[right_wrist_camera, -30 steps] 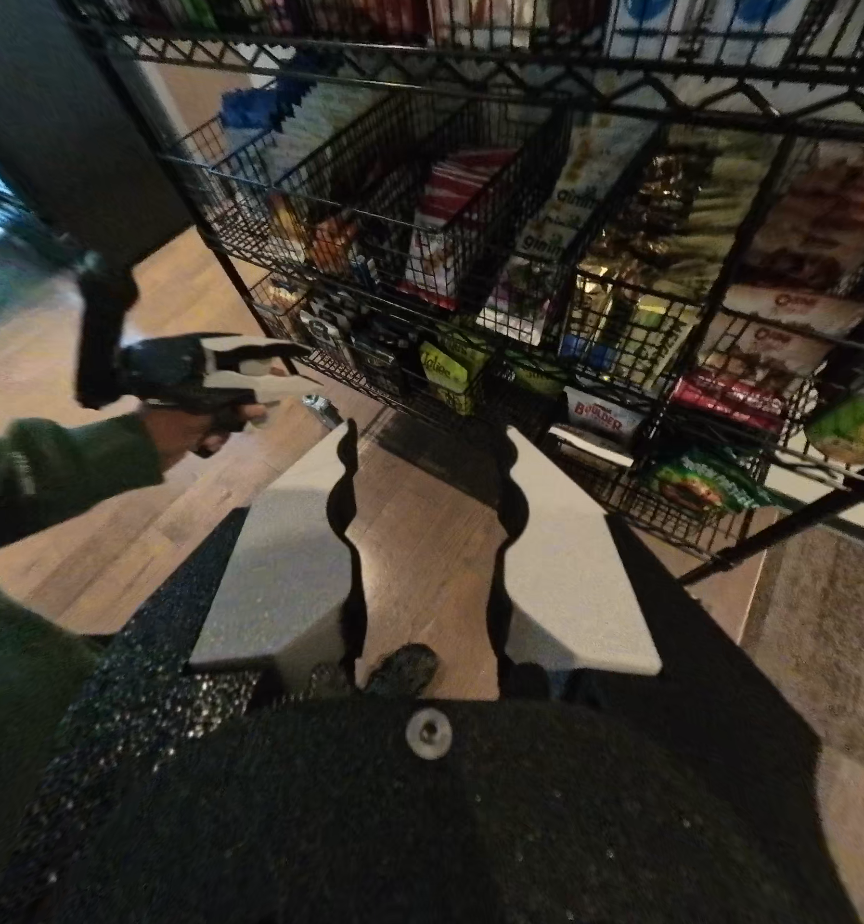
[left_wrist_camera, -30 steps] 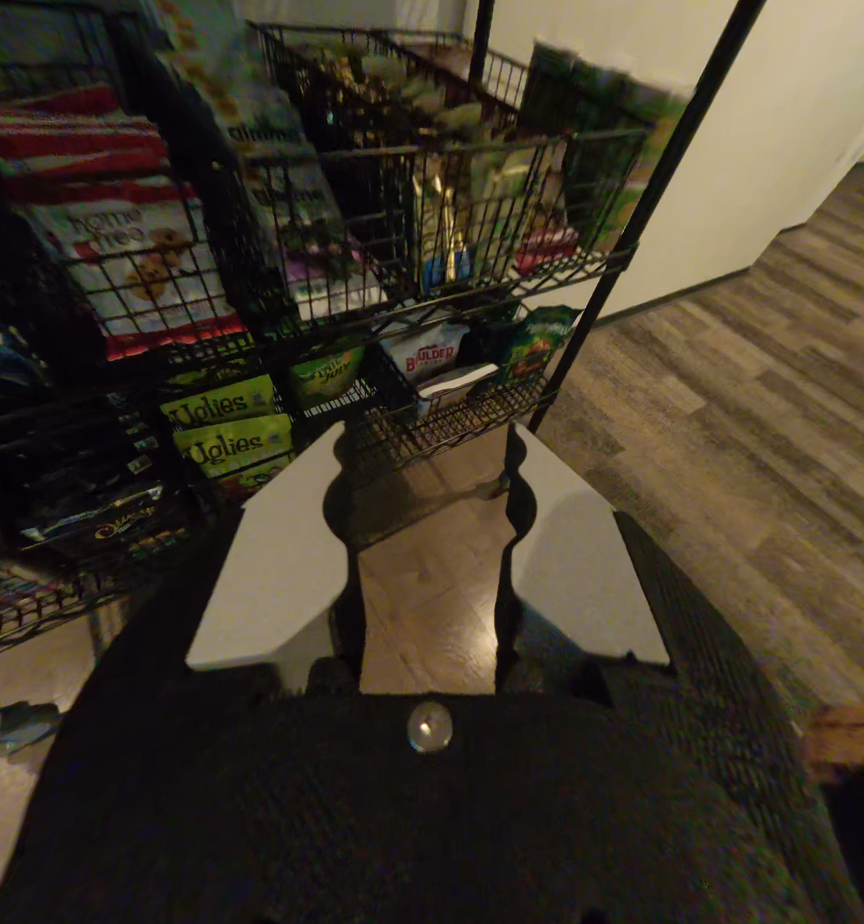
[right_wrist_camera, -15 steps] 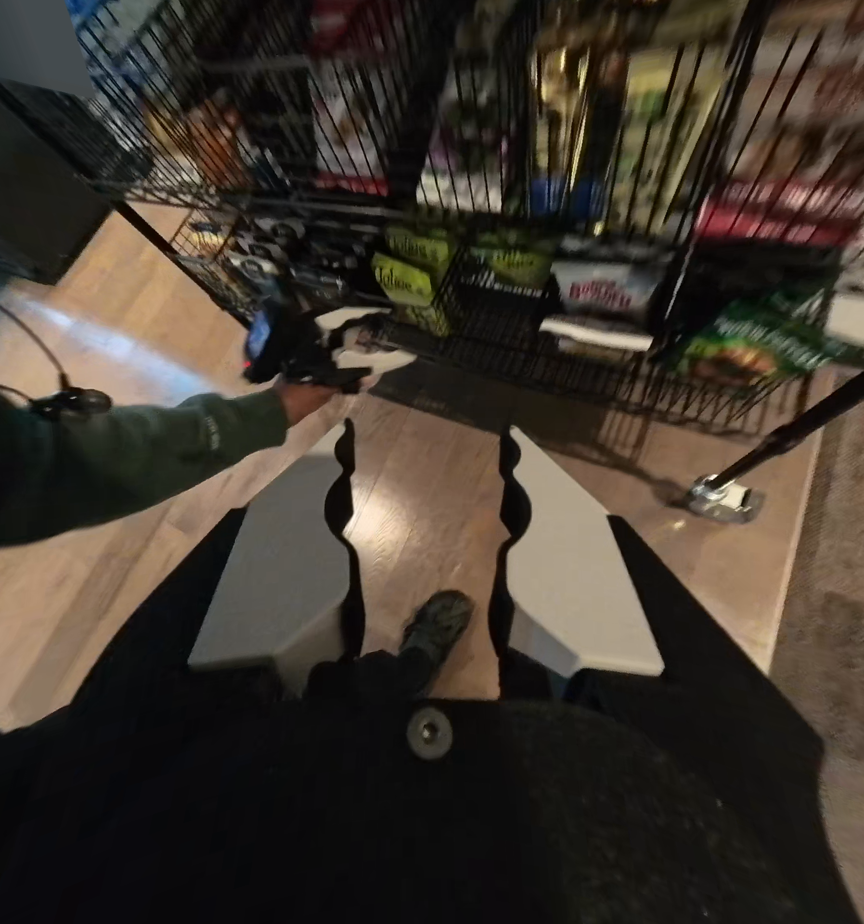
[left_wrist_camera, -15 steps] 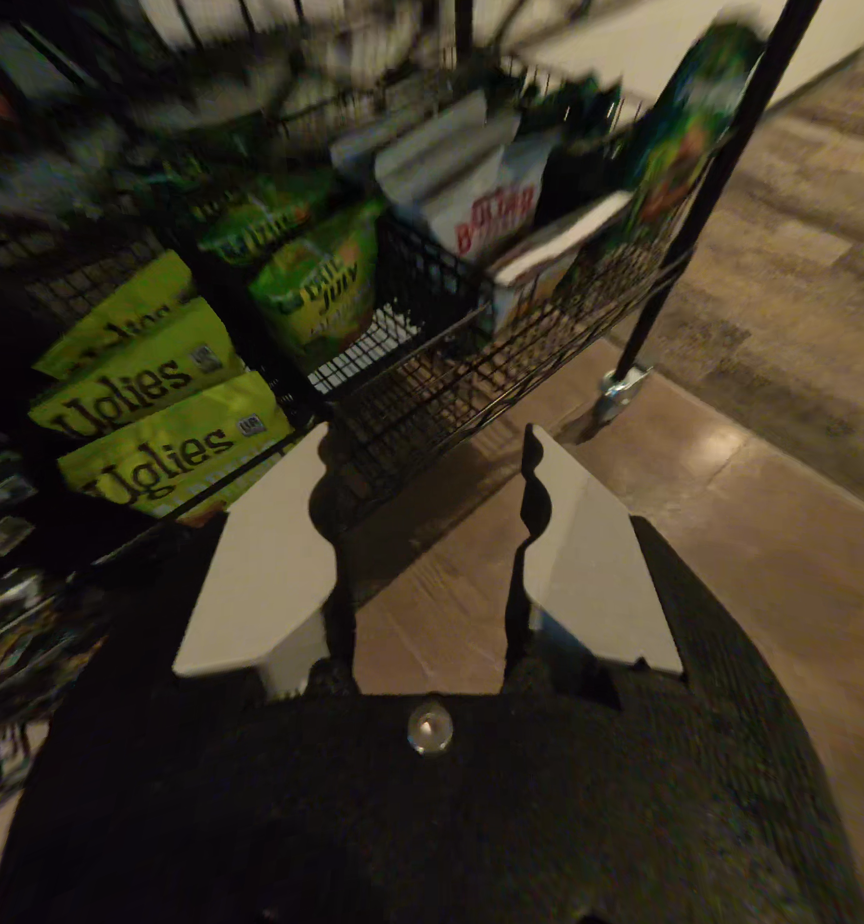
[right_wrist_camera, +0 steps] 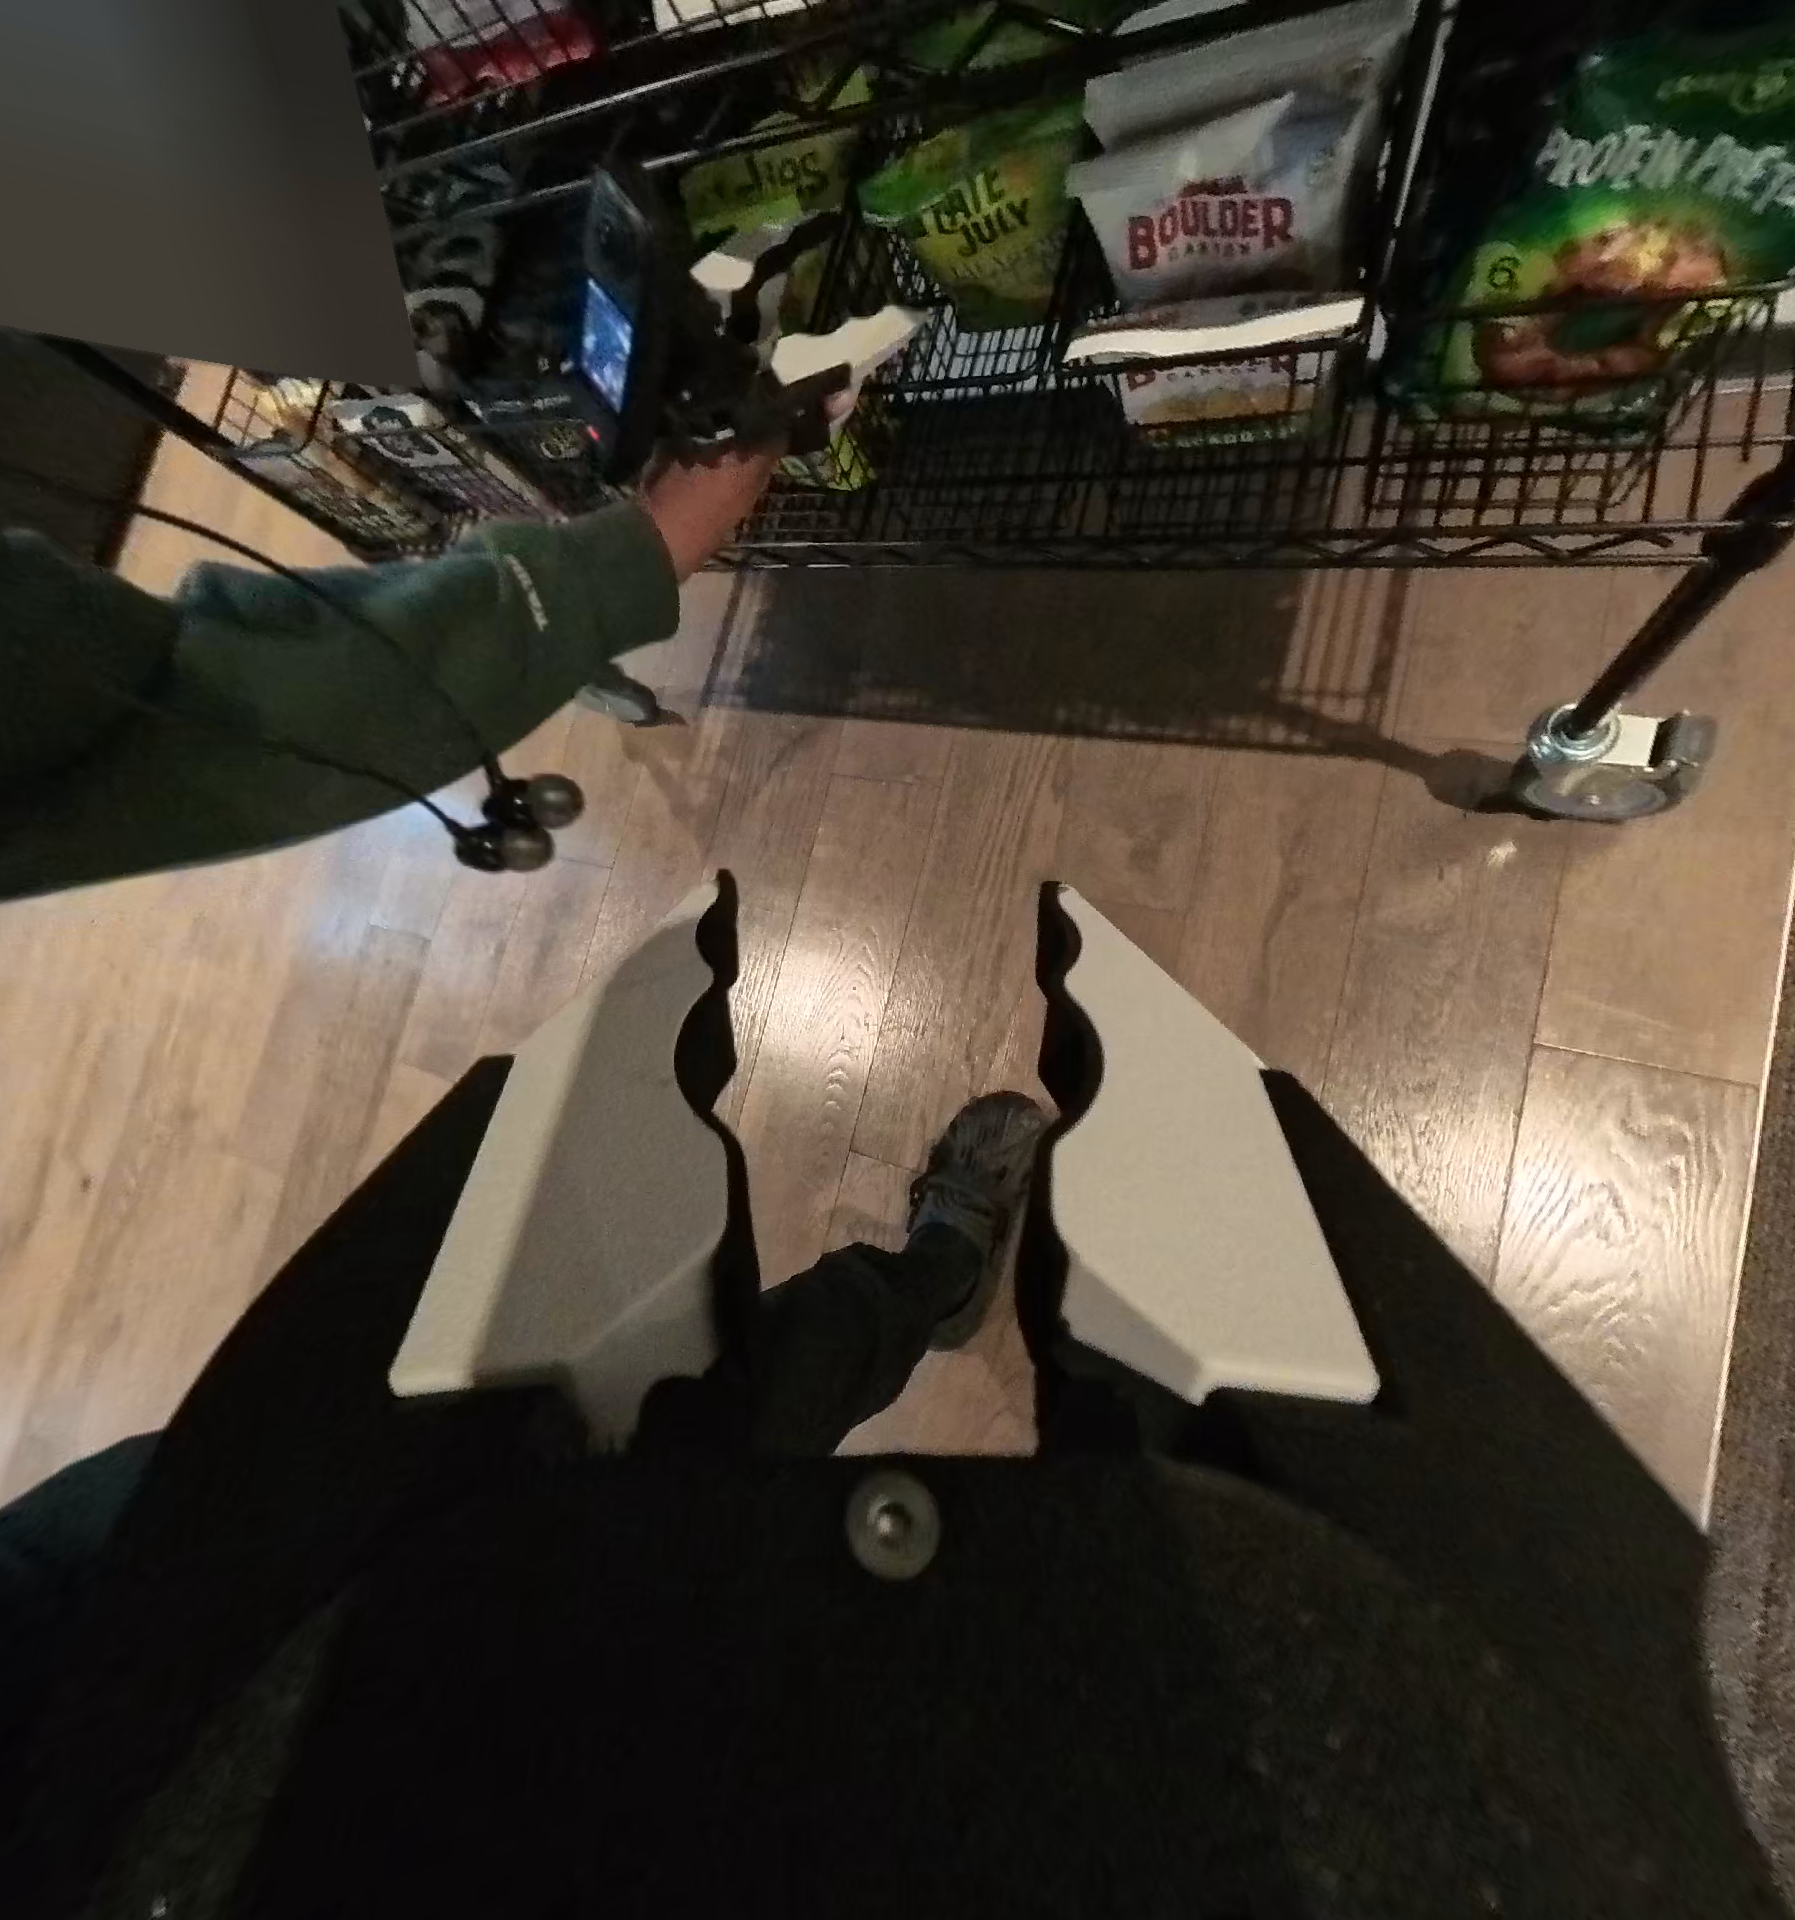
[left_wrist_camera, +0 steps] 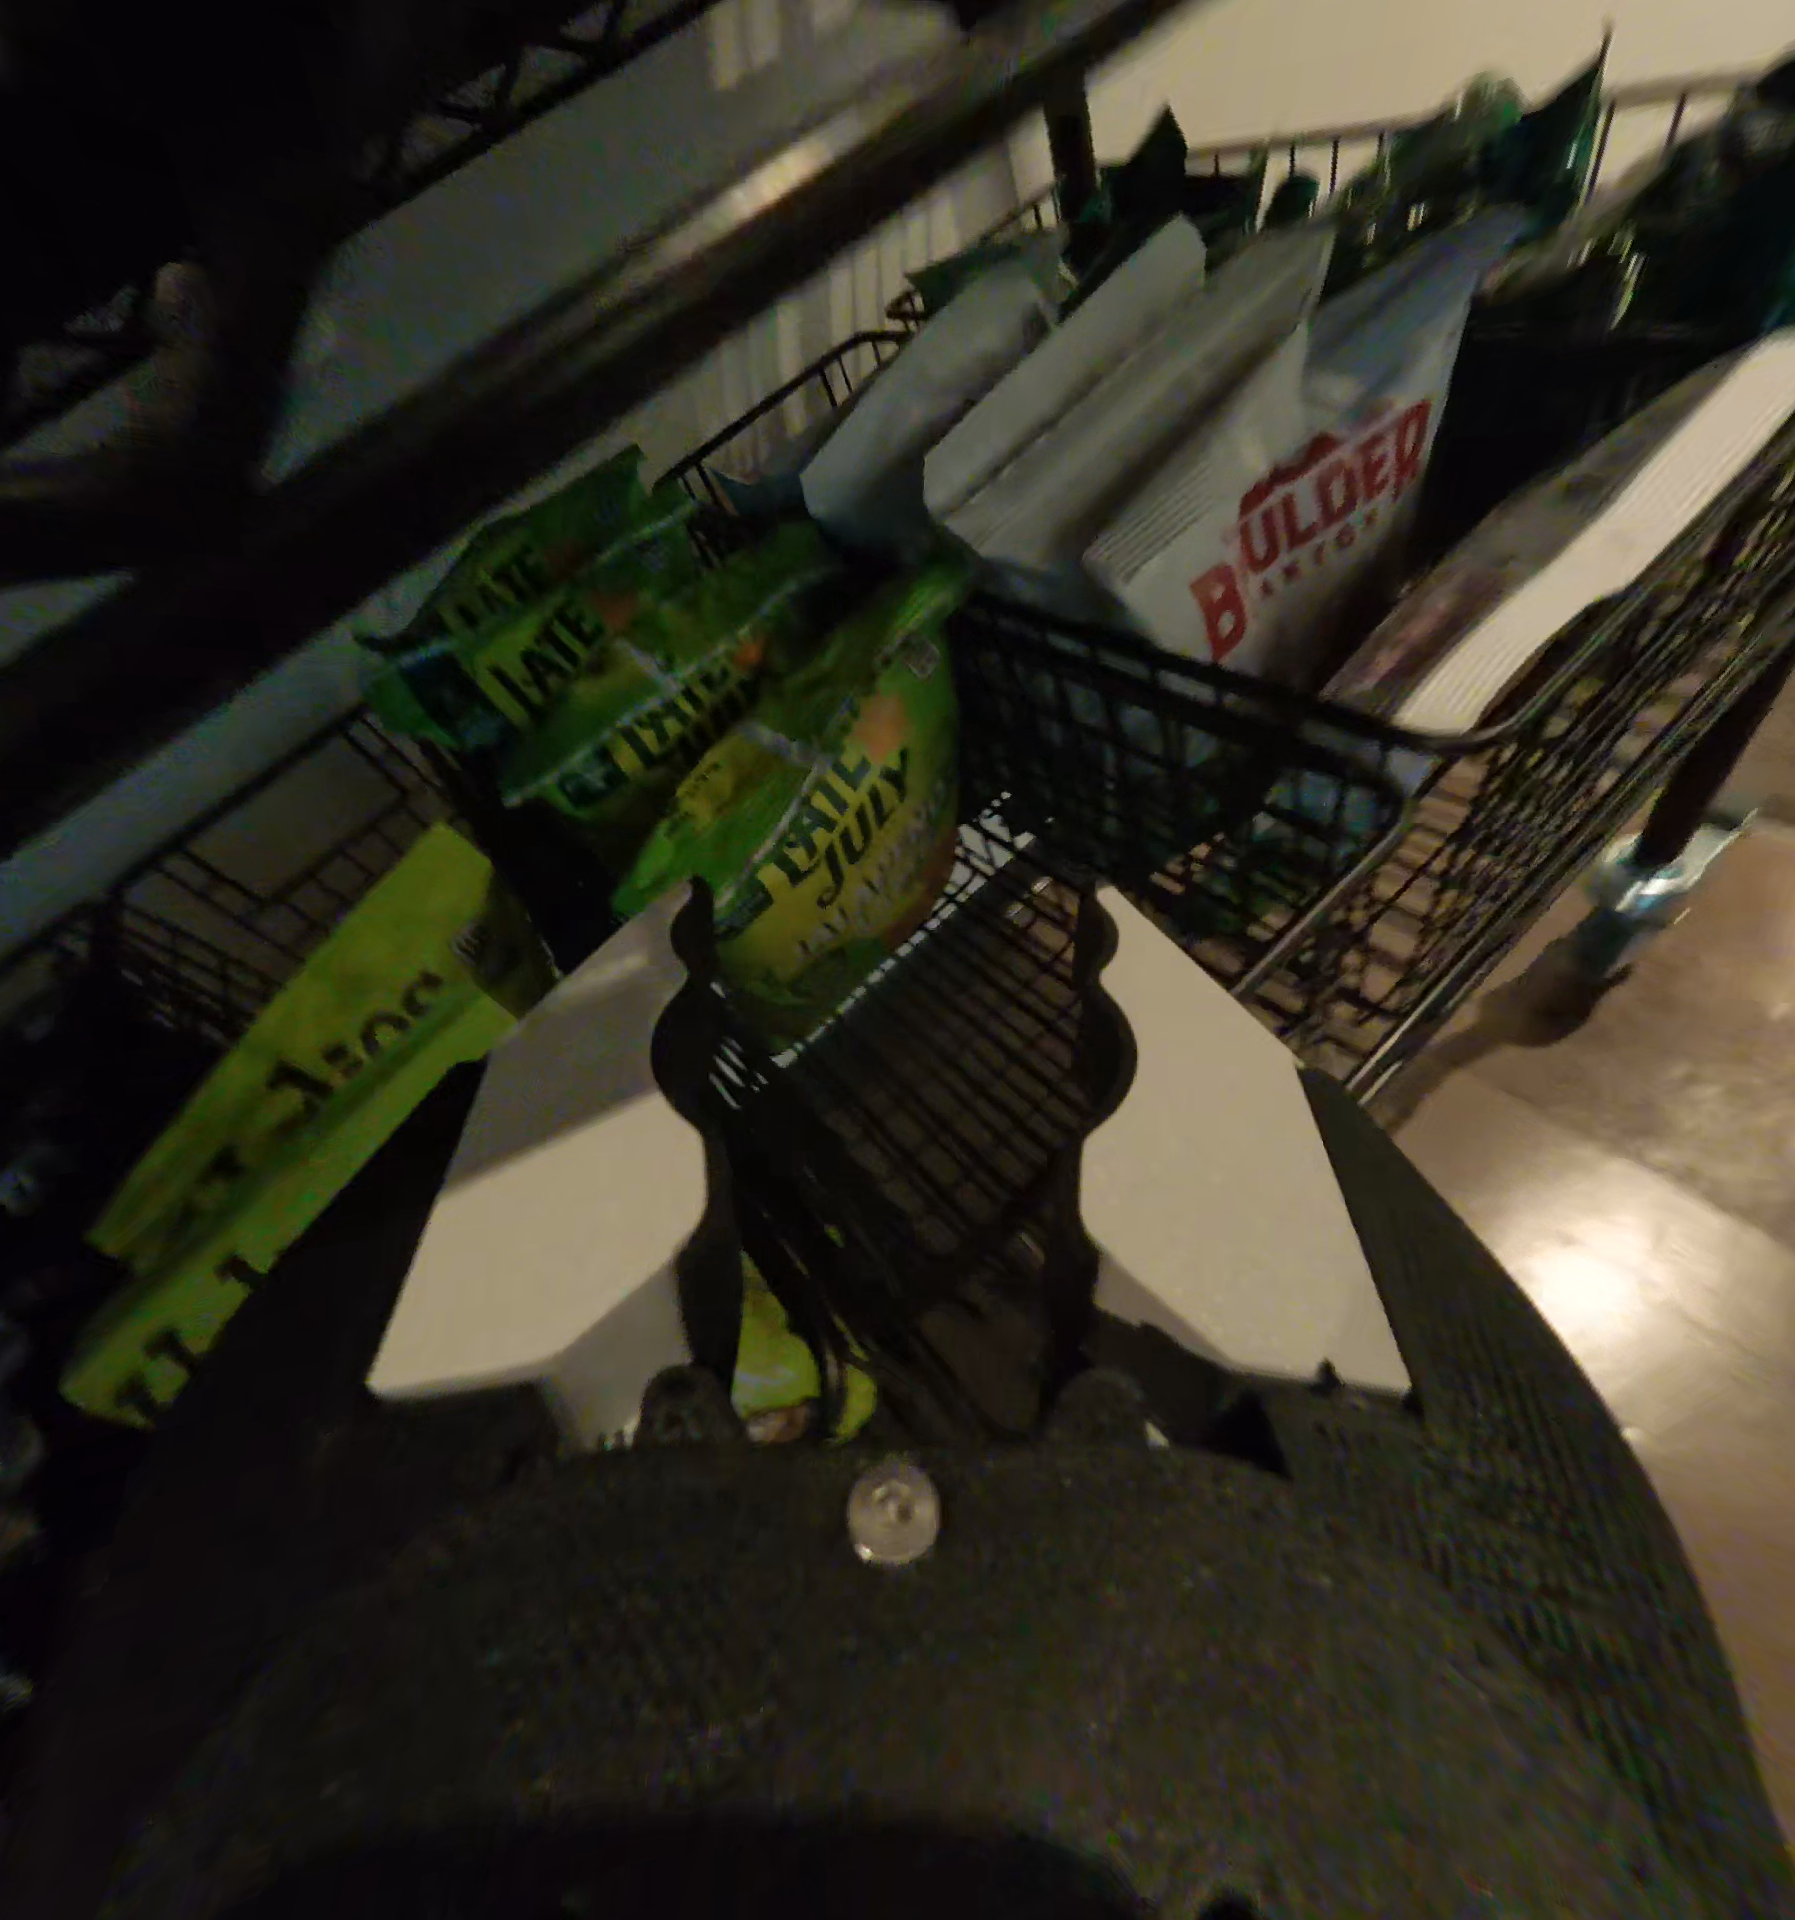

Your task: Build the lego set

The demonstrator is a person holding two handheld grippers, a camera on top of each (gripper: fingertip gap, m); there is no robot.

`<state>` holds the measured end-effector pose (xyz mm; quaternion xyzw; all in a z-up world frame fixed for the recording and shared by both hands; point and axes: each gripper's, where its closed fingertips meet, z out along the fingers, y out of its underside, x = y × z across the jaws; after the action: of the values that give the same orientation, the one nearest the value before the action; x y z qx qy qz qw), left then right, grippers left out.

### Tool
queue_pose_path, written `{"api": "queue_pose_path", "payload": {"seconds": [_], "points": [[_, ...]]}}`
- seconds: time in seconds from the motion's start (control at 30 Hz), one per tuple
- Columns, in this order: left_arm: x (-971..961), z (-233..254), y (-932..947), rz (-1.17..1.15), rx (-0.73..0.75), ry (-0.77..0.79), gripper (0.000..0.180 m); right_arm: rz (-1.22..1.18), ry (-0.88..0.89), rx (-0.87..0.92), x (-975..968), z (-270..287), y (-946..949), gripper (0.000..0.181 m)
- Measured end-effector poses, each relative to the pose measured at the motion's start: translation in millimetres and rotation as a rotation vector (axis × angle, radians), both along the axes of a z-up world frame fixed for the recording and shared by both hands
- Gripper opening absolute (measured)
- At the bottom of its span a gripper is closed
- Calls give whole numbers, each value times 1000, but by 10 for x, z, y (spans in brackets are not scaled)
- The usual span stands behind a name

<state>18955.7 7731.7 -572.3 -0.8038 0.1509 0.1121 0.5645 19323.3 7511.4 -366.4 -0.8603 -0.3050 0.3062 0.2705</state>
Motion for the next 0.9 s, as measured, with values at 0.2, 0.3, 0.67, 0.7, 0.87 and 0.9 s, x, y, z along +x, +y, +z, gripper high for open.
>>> {"api": "queue_pose_path", "payload": {"seconds": [0.2, 0.3, 0.67, 0.7, 0.87, 0.9], "points": [[-31, -50, 126, -115, -53, 190, 70, -21, 11, -12, 22, -78, -27, 55], [-63, -161, 169, -141, -137, 249, 68, -25, 14, -22, 8, -129, -51, 55], [97, -123, 228, -268, -224, 143, 63, -30, 55, -36, -69, -130, -8, 54], [137, -125, 179, -291, -239, 109, 64, -31, 55, -31, -64, -120, 0, 54], [314, -405, -139, -404, -409, 127, 60, -48, 65, -41, 23, -112, 14, 54], [288, -527, -168, -404, -464, 190, 56, -47, 67, -44, 30, -123, 9, 54]]}}
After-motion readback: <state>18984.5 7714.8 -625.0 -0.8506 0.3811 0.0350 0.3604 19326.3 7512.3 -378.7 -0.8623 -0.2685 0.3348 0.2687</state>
